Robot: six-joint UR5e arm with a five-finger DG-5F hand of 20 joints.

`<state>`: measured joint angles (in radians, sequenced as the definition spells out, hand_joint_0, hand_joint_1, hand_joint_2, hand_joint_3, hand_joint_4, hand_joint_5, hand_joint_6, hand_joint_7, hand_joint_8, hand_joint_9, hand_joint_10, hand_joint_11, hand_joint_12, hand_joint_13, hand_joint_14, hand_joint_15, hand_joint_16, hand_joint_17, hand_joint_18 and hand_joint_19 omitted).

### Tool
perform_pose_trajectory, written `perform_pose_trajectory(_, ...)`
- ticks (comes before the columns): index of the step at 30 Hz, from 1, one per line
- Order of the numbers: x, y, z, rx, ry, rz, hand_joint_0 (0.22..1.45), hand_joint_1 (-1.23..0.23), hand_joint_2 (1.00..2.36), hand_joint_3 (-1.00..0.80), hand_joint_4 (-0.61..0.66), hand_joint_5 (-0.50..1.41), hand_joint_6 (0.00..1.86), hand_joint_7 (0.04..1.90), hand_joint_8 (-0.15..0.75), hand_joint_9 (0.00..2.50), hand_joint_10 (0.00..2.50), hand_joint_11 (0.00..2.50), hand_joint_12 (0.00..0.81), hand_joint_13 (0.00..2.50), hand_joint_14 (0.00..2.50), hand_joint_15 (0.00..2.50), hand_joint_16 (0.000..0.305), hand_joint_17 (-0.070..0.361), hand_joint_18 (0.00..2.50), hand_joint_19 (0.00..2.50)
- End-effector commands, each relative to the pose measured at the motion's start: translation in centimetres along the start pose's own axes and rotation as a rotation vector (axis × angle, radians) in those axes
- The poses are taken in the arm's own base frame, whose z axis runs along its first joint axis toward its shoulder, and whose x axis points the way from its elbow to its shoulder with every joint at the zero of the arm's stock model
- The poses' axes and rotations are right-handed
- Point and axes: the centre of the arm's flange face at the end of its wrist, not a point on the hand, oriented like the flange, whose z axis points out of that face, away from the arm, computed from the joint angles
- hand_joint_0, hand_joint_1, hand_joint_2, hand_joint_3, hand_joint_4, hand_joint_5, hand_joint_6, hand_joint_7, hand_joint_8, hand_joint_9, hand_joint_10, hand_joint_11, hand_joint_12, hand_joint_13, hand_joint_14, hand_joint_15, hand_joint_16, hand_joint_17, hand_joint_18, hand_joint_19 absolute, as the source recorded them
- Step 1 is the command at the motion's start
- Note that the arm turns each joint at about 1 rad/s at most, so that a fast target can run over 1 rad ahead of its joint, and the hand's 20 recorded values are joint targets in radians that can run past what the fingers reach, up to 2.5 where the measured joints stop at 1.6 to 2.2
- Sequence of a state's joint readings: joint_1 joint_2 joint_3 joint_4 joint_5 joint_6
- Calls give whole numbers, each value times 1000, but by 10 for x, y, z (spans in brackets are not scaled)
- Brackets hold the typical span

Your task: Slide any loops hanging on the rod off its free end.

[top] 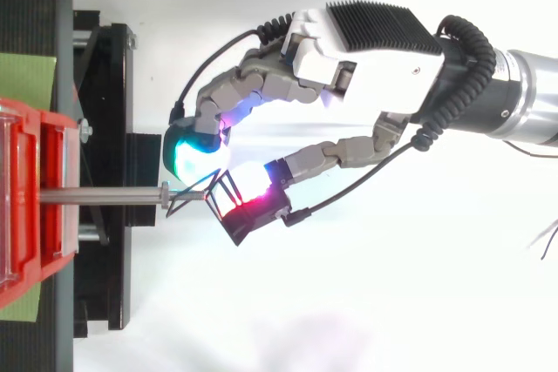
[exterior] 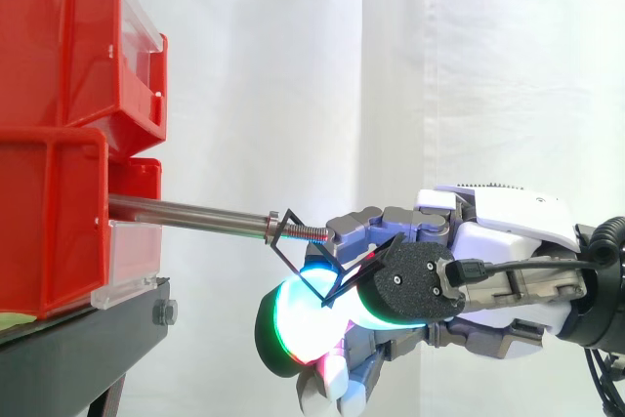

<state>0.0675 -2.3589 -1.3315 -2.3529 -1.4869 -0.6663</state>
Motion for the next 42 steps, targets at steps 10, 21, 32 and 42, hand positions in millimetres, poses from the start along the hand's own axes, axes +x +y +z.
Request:
perform_pose_trajectory(10, 0, 0, 0, 0, -1, 10, 505, -641, 1008, -372, 140, -103, 798, 871, 292, 874, 31, 797, 357, 770, 22, 600, 51, 115, 709, 650)
perform_pose_trajectory(21, 2, 1, 0, -4, 2, 11, 491, -642, 1007, -393, 144, -100, 787, 881, 293, 885, 29, 794, 361, 776, 21, 597, 52, 117, 716, 645)
perform_pose_trajectory(32, 3, 2, 1, -6, 2, 11, 520, -671, 1010, -328, 137, -96, 779, 911, 283, 882, 31, 799, 352, 772, 23, 593, 50, 112, 706, 657)
perform_pose_trajectory(42, -1, 11, 10, -19, -6, 13, 520, -674, 1009, -352, 145, -93, 783, 916, 286, 892, 29, 787, 350, 778, 21, 596, 50, 113, 730, 645)
